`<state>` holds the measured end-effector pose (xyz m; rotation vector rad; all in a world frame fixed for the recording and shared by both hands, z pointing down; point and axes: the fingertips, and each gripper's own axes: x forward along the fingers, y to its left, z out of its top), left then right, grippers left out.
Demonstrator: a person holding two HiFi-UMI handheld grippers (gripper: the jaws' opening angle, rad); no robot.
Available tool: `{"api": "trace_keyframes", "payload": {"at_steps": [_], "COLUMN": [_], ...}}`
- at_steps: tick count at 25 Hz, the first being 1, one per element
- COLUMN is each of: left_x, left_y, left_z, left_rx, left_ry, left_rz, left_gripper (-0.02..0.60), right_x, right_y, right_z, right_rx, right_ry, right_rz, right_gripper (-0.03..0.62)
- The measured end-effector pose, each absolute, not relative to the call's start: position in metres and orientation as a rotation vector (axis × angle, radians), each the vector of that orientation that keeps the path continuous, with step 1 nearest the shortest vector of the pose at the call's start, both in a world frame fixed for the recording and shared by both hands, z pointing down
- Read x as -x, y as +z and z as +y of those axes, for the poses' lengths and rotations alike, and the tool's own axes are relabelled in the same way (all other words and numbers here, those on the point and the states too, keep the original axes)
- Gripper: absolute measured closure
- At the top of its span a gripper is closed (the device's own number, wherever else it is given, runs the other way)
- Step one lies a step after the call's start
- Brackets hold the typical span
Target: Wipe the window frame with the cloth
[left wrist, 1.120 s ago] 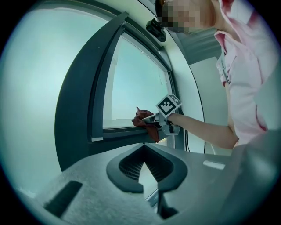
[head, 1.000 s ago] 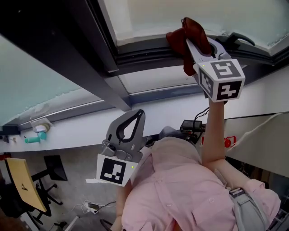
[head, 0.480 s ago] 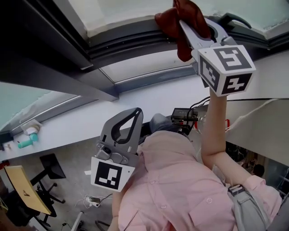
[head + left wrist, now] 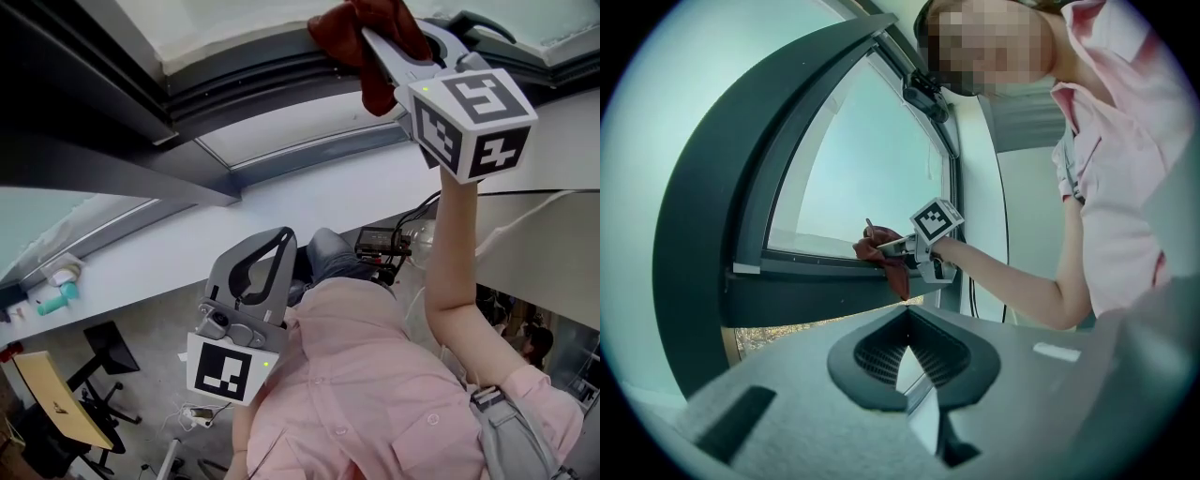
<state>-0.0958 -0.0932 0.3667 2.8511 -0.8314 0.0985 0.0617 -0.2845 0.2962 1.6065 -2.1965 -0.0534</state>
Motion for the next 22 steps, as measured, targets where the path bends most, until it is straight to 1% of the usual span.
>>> {"api": "trace_keyframes", "payload": {"at_steps": [22], "left_x": [0.106], "left_y": [0.35], "left_z": [-0.05], "left_rx": [-2.866], "left_ry": [0.039], "left_rz": [-0.841], "left_gripper": [0.584], "right_x": [-0.064], "right_y": [0.292], "right_z": [-0.282], "right_rx": [-1.554], "right_ry": [-0.048], "right_rz": [-2.301], "right_gripper": [0.519]}}
